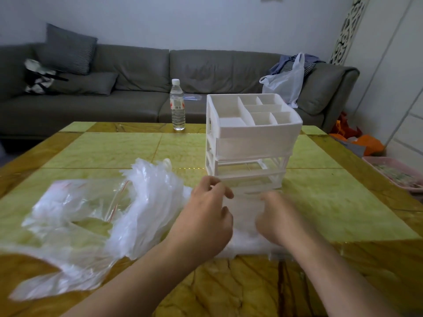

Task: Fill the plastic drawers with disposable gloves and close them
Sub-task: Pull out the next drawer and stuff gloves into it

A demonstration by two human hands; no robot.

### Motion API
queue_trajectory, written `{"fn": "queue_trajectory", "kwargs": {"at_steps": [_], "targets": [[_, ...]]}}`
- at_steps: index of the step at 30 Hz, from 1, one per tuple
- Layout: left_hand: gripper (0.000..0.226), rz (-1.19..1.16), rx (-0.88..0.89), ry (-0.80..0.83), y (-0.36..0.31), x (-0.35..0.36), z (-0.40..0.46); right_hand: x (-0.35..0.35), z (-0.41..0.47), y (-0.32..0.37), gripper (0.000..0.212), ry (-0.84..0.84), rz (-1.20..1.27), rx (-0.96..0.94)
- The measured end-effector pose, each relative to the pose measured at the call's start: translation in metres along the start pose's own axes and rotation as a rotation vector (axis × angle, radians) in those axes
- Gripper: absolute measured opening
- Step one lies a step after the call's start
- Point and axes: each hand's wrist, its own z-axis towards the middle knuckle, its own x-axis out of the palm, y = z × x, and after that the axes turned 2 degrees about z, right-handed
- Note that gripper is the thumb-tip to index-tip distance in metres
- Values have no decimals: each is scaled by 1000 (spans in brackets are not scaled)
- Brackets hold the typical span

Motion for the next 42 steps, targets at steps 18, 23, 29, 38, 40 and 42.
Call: {"fn": "queue_trajectory", "kwargs": {"at_steps": [18, 23, 29, 38, 40, 42], "targets": [[20, 422, -476, 297, 162, -108, -107, 0, -40, 51, 38, -288, 221, -300], [21, 224, -629, -90, 156, -132, -102, 6, -44, 54, 41, -288, 275, -297], [28, -963, -348, -439, 98, -165, -100, 4, -59, 66, 35, -275, 449, -436], [40, -1211, -244, 250, 71, -106, -86, 11, -88, 106, 34, 640, 1161, -591], [42, -1187, -237, 265, 71, -100, -85, 16, -84, 103, 21, 566, 1155, -501], [40, -1206, -273, 178, 70, -98, -85, 14, -79, 97, 10, 520, 1107, -469]]}}
